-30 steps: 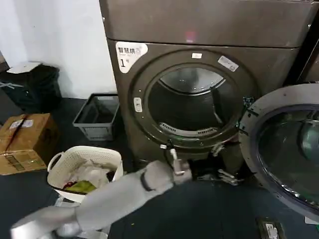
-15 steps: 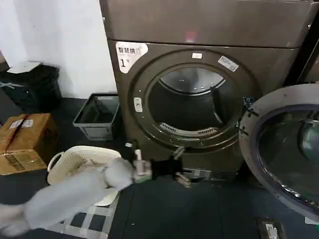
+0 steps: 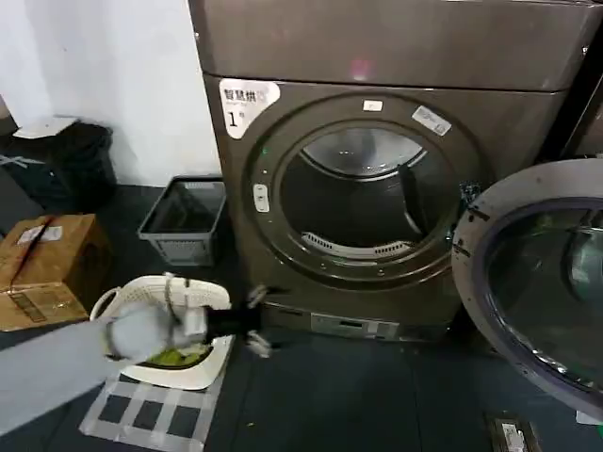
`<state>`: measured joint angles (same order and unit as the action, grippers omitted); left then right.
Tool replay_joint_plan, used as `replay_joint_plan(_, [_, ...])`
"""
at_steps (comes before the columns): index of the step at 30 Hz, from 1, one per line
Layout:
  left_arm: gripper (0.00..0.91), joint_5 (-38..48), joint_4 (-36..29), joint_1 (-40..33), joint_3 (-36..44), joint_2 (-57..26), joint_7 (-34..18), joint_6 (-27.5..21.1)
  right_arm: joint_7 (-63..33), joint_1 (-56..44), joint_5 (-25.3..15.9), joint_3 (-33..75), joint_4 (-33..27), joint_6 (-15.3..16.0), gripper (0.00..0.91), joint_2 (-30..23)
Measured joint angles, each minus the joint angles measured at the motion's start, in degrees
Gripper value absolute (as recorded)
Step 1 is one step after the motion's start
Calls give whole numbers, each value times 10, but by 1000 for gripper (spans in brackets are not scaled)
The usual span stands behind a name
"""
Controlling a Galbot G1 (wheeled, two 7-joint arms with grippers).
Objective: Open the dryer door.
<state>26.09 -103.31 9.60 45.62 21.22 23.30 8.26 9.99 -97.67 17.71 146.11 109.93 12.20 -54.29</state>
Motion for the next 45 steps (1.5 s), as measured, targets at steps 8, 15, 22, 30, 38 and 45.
replay_joint_plan(8, [907, -48, -8, 63, -69, -86, 17, -40, 2, 0, 0, -1, 2, -1, 907, 1])
replay_joint_plan(15, [907, -69, 13, 114, -117, -145, -1, -52, 4, 4, 0, -3, 3, -2, 907, 0])
replay_joint_plan(22, [907, -69, 42, 127, -133, -171, -1, -71, 4, 5, 1, -3, 0, -3, 907, -2])
replay_joint_plan(30, [907, -70, 60, 133, -136, -184, 4, -108, 4, 6, 1, -3, -1, -3, 907, -2])
replay_joint_plan(38, [907, -69, 86, 134, -137, -182, 20, -141, 4, 7, 0, -4, -3, -5, 907, -3])
replay_joint_plan(45, [907, -69, 106, 133, -137, -178, 37, -153, 5, 8, 0, -4, -4, -5, 907, -2])
